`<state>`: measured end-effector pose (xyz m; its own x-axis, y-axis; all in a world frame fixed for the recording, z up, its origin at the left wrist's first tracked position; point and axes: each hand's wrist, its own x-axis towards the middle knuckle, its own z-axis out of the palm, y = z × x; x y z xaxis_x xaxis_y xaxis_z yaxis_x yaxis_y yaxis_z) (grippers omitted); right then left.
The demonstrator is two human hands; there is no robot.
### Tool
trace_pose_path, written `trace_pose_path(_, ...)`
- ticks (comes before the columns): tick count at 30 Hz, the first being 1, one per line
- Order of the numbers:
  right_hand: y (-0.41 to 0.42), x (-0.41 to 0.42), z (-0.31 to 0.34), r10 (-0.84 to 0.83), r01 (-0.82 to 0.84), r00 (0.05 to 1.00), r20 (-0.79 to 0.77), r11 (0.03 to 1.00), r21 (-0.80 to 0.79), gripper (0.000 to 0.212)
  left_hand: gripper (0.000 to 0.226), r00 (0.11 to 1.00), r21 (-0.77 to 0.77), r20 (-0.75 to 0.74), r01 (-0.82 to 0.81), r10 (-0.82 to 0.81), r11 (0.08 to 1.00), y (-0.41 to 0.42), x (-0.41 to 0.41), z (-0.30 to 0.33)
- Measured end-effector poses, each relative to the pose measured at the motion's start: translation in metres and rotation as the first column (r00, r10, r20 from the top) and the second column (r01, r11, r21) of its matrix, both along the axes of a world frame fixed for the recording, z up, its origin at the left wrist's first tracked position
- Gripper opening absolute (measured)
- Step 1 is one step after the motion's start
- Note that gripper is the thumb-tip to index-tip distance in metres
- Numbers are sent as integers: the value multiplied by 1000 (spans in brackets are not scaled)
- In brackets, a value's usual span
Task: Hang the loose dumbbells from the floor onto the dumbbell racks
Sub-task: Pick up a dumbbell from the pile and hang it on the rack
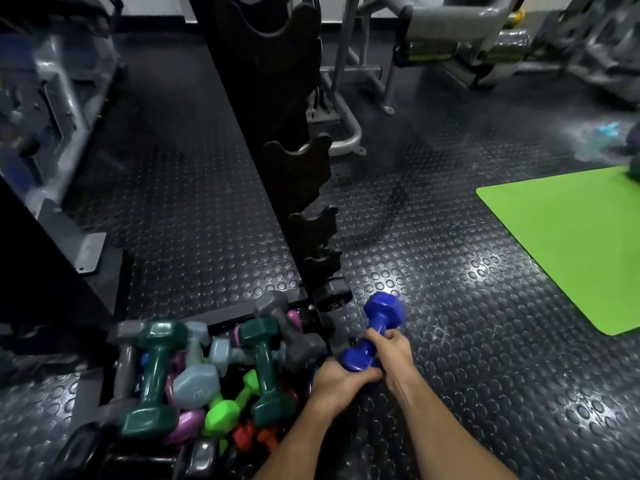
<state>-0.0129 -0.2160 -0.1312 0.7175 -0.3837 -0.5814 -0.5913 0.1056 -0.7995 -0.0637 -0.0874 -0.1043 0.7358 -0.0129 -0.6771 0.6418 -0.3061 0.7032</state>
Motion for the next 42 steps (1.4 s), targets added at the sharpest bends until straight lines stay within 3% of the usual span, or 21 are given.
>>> trace_pose_path(5, -4, 39, 42, 34, -45, 989, 147, 996, 72, 33, 71, 969, -88, 171, -163, 176, 983, -5, 28, 20)
trace_pose_path(13, 2, 104, 112, 181, -248, 939, 293, 946, 210, 30, 55, 855, -473, 280, -273, 437, 838, -7, 62, 53)
trace_pose_path(18, 13, 140, 131, 301, -346, 897, 323, 934, 91, 24, 40, 811, -630, 224, -303, 541, 715, -15, 76, 74)
trace_pose_path(21, 27, 156, 130, 330, -361, 878, 347, 932, 28, 31, 32, 791, -673, 211, -308, 574, 672, -15, 86, 79)
trace_pose_path(28, 45, 190, 138, 440, -438, 822, 362, 894, -92, 61, 42, 749, -697, 156, -378, 643, 609, -9, 109, 82)
trace_pose_path(34, 55, 203, 141, 578, -548, 778, 247, 816, -184, 30, 56, 773, -788, 5, -388, 634, 478, -5, 115, 81)
trace_pose_path(39, 63, 201, 133, 674, -636, 711, 202, 738, -227, 24, 66, 737, -853, -213, -461, 641, 246, 3, 103, 70)
trace_pose_path(40, 63, 199, 133, 678, -634, 705, 208, 734, -244, 21, 68, 743, -850, -233, -469, 627, 241, 5, 101, 68)
trace_pose_path(42, 62, 198, 130, 654, -608, 728, 205, 754, -248, 17, 71, 790, -828, -192, -449, 582, 335, 9, 98, 63)
